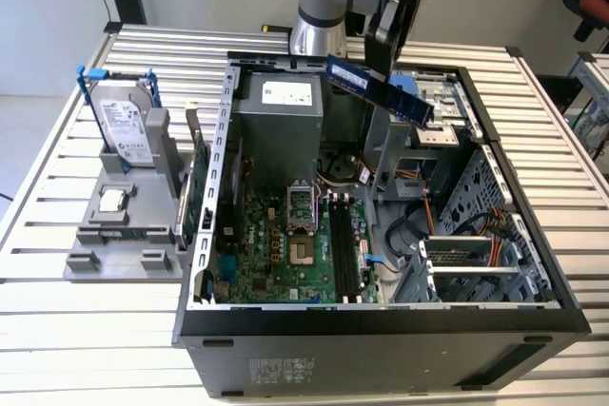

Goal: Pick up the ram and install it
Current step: 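Insert the ram into the slot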

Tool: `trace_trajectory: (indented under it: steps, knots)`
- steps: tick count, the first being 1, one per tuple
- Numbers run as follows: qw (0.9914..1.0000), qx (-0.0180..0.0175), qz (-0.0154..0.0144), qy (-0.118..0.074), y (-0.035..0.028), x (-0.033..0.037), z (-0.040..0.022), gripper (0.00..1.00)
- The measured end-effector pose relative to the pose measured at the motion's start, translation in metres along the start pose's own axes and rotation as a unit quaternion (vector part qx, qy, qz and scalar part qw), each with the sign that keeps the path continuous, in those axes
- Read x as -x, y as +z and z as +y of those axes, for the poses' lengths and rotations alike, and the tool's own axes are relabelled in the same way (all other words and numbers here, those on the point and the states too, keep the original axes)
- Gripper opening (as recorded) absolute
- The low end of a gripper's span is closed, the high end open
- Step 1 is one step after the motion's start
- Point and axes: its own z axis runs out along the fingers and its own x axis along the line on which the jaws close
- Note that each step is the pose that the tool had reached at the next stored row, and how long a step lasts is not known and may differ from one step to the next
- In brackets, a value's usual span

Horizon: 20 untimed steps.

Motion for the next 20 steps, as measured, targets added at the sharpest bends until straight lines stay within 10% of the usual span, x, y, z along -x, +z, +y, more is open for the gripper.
trace_trajectory:
  steps: [11,20]
  knots:
    - [0.99780,-0.0020,-0.0025,0.066,0.0000,0.0000,0.0000,0.00]
    - [0.99319,-0.0035,-0.0044,0.116,0.0000,0.0000,0.0000,0.00]
